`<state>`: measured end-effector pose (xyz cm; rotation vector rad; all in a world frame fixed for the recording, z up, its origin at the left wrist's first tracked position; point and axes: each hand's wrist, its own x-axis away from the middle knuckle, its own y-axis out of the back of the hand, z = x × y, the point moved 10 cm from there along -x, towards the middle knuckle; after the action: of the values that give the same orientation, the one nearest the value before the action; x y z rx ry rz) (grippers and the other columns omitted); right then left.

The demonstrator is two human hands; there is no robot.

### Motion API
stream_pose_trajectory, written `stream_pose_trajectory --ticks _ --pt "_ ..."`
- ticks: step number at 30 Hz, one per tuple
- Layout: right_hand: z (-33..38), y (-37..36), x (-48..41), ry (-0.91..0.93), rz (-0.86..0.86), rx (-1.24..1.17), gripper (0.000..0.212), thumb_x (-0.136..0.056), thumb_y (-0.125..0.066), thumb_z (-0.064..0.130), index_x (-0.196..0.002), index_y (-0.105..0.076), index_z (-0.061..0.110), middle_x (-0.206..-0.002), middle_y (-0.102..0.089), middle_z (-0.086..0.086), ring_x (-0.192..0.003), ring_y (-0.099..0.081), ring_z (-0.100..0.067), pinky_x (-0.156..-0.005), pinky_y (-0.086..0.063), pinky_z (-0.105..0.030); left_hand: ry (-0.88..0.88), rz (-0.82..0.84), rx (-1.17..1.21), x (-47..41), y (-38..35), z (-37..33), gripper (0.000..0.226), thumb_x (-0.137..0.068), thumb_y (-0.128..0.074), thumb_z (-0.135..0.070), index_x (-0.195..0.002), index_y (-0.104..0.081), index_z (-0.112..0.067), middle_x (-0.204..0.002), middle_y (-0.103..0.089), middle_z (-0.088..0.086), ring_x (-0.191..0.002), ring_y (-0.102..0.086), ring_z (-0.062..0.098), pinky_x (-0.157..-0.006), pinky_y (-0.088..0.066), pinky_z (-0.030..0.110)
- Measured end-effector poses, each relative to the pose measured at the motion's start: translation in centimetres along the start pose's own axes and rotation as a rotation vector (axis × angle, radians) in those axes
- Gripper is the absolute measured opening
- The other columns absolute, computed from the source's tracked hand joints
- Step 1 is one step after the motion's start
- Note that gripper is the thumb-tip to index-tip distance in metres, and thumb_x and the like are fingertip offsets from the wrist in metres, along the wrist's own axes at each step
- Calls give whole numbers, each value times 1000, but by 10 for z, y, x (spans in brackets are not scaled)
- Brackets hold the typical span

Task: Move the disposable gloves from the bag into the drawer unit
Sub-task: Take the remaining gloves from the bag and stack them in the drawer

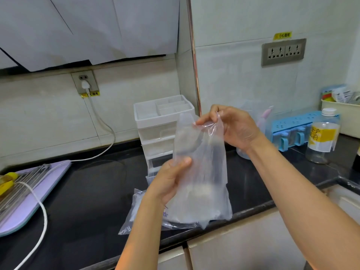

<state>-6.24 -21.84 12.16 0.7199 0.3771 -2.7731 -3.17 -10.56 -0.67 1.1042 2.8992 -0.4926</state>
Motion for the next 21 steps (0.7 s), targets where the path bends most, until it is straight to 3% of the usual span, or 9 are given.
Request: stream_pose_trajectory --ticks 3,5,7,8,11,14,17,19,21 --pt "-13 22 -6 -59 -94 60 39 -90 -49 34 -60 -64 15 -91 -74 -12 -88 -70 -21 -78 -53 -25 -30 -108 -156 -4 27 -17 22 -73 -73 -19 -86 -63 -5 -77 -68 5 -71 -63 19 -69 -53 30" --pt "-29 35 -10 -165 -135 201 27 -83 -56 37 -84 -71 15 -104 -72 -6 -95 -69 -20 -78 -54 -24 -20 -120 -331 -8 39 -27 24 -73 -74 -23 -82 -59 -7 -70 -61 2 -64 -57 15 -63 -45 25" --pt "-56 43 -15 -356 -104 321 44 -77 -65 34 -113 -65 9 -112 -70 -7 -104 -67 -23 -83 -54 -25 5 -127 -475 -12 49 -35 23 -79 -75 -18 -72 -55 -8 -64 -57 -1 -58 -54 10 -58 -42 17" --pt "-71 45 -17 -452 -68 356 51 -75 -67 33 -117 -63 6 -112 -70 -9 -105 -66 -23 -87 -53 -27 19 -137 -535 -16 54 -40 23 -81 -73 -15 -69 -55 -9 -62 -57 -2 -57 -53 8 -57 -42 15" --pt "-101 45 -29 -606 -28 490 45 -75 -73 32 -110 -67 4 -104 -72 -11 -98 -69 -23 -90 -53 -34 53 -136 -692 -32 67 -56 16 -82 -73 -17 -82 -64 -4 -73 -61 4 -68 -58 13 -67 -46 20" --pt "-109 61 -50 -544 -180 699 34 -77 -77 31 -98 -71 5 -94 -74 -9 -87 -69 -21 -82 -54 -32 81 -176 -854 -41 79 -76 19 -81 -74 -25 -92 -71 -10 -80 -71 -2 -70 -66 8 -64 -50 14" --pt "-116 76 -61 -478 -304 741 32 -81 -74 31 -101 -69 7 -90 -71 -4 -79 -66 -15 -73 -51 -24 68 -273 -911 -54 104 -95 27 -79 -77 -27 -98 -67 -10 -84 -71 -1 -74 -67 10 -64 -51 16" --pt "-123 82 -63 -461 -335 701 30 -85 -70 28 -107 -68 7 -87 -70 0 -70 -64 -6 -61 -47 -14 53 -356 -846 -60 124 -102 28 -76 -79 -21 -93 -64 -4 -73 -65 2 -69 -63 14 -72 -53 24" --pt "-129 87 -65 -458 -354 694 30 -87 -68 26 -110 -67 8 -84 -69 2 -63 -60 -5 -55 -45 -12 34 -417 -771 -65 138 -106 21 -76 -78 -11 -81 -58 -8 -59 -56 -1 -61 -57 14 -70 -52 24"
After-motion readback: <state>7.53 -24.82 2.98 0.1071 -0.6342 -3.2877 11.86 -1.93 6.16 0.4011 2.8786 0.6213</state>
